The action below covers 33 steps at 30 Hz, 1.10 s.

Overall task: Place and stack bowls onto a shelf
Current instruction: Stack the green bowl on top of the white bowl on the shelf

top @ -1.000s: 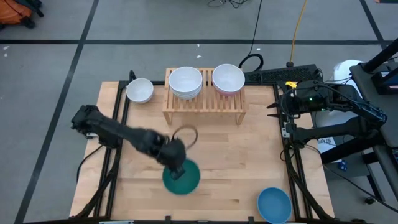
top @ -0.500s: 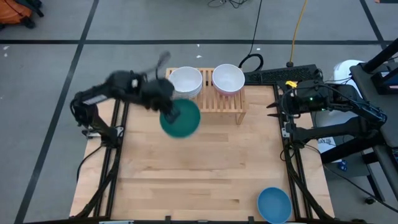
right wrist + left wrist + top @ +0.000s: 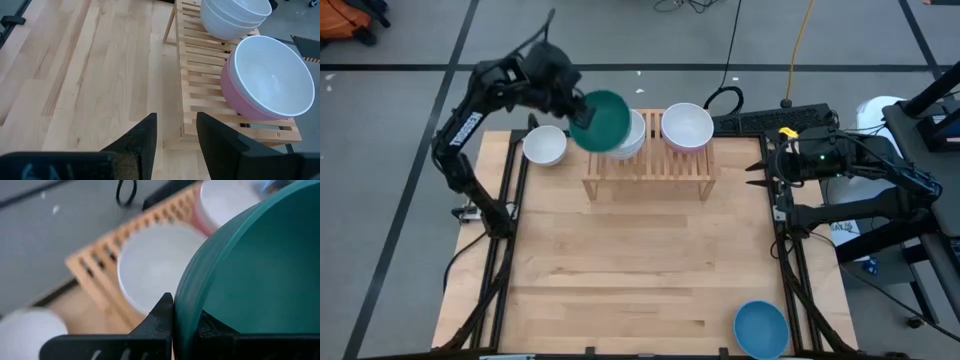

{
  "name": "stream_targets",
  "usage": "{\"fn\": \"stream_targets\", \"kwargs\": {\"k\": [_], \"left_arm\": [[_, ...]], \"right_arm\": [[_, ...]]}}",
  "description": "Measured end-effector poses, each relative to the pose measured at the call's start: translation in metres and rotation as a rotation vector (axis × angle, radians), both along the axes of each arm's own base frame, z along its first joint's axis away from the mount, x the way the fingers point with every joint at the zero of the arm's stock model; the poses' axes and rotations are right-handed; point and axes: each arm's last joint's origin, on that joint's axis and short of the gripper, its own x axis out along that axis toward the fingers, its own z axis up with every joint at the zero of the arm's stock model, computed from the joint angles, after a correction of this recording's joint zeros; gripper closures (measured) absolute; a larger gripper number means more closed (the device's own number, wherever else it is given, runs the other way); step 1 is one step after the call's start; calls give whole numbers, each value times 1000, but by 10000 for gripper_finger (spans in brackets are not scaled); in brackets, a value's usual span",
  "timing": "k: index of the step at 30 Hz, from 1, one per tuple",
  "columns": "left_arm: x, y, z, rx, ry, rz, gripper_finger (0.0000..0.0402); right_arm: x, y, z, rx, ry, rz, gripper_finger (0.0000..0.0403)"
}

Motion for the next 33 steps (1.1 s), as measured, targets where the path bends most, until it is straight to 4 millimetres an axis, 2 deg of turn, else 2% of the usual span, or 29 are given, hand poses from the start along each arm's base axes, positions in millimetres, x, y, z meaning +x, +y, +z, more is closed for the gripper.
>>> {"fn": "stream_targets", "kwargs": {"k": [4, 7, 14, 19, 25, 33], "left_arm": [[-5, 22, 8, 67, -101, -31, 396], [-4, 38, 5, 83, -113, -49, 396], [11, 82, -27, 6, -34, -92, 396], [25, 103, -52, -57, 14, -138, 396], [23, 106, -71, -158, 143, -175, 396], [22, 106, -71, -135, 161, -197, 396]], "right_arm": [[4, -1, 2, -5, -30, -2, 271], [7, -1, 4, -11, -58, -4, 271], [7, -3, 6, -46, -72, -53, 271], [7, -4, 6, -57, -71, -72, 271], [7, -4, 6, -36, -75, -88, 271], [7, -4, 6, -55, -73, -108, 271]]}}
